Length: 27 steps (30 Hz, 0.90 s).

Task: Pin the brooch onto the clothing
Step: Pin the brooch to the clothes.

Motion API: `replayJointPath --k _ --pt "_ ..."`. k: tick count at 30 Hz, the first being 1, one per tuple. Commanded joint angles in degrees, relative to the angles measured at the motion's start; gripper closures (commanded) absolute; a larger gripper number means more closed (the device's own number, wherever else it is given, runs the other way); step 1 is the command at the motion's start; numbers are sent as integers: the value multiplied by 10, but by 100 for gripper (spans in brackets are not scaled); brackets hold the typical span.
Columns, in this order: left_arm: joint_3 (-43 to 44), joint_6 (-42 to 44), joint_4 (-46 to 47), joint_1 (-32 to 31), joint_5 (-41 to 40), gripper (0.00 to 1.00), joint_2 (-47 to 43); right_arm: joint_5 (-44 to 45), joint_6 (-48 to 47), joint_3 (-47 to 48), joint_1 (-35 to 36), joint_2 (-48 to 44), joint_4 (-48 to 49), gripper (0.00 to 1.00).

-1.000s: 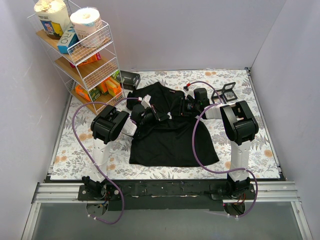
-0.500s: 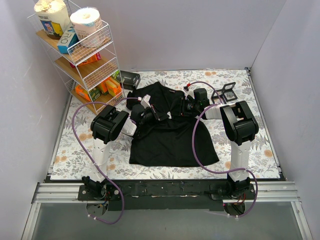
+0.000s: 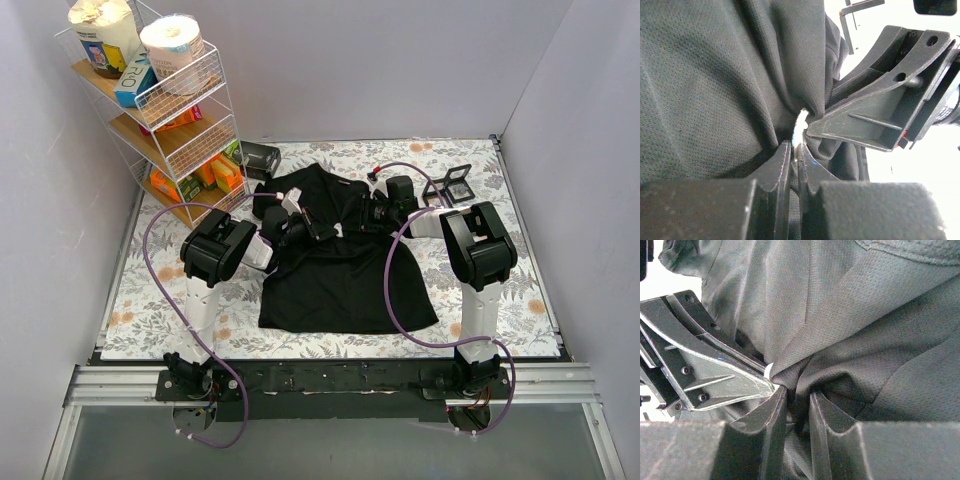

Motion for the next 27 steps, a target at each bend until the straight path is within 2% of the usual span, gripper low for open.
replayJointPath --k 1,9,18,27 --pt "33 2 3 -9 8 100 -30 29 -15 -16 27 31 -104 72" --pt "11 -5 -35 -9 -6 100 -48 -1 3 -31 27 11 -79 71" --pt "39 6 -107 -8 42 100 -41 -40 8 -59 27 -9 -55 70" --pt "32 6 -129 -6 53 100 -36 -40 11 -77 27 -18 -58 66"
